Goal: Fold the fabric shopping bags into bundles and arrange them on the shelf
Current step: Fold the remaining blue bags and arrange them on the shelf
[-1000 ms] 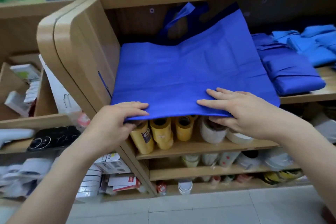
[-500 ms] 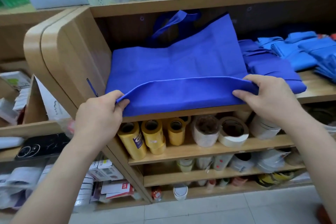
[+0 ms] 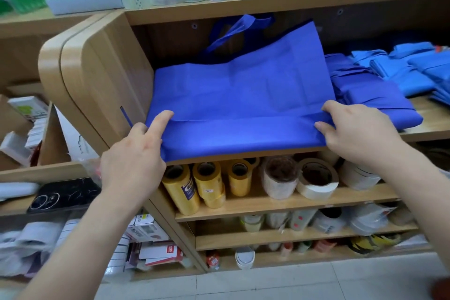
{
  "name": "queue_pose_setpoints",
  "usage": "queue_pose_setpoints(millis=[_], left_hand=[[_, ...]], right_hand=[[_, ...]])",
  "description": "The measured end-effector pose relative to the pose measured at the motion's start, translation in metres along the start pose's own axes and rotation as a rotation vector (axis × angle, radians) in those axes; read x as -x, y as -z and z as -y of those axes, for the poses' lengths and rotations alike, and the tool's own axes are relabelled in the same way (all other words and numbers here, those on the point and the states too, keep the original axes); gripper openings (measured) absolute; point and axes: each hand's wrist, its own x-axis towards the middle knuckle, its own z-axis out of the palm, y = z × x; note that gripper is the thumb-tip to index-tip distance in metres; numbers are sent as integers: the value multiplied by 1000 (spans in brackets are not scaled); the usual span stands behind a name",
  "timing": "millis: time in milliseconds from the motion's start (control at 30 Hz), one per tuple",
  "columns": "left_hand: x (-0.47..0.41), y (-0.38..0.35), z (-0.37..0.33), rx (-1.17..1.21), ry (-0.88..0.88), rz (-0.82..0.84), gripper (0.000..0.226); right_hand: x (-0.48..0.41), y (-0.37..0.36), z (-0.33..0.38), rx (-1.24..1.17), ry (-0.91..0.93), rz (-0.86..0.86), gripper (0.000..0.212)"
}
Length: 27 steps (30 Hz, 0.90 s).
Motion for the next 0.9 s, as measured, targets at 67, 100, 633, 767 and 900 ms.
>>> queue_pose_setpoints(millis=[67, 100, 633, 767, 900], left_hand=[[-2, -1, 5, 17, 9, 10, 65], [-1, -1, 5, 11, 12, 23, 66], [-4, 1, -2, -113, -305, -10, 37], [1, -11, -4, 8, -536, 157, 54], [5, -19, 3, -148, -511, 312, 86]], right_hand=[[-2, -1, -2, 54, 38, -15, 21], [-3, -1, -3, 99, 64, -26, 20], [-24, -6, -6, 195, 160, 190, 14], [-26, -2, -2, 204, 130, 262, 20], [-15, -7, 4, 275, 264, -119, 38]])
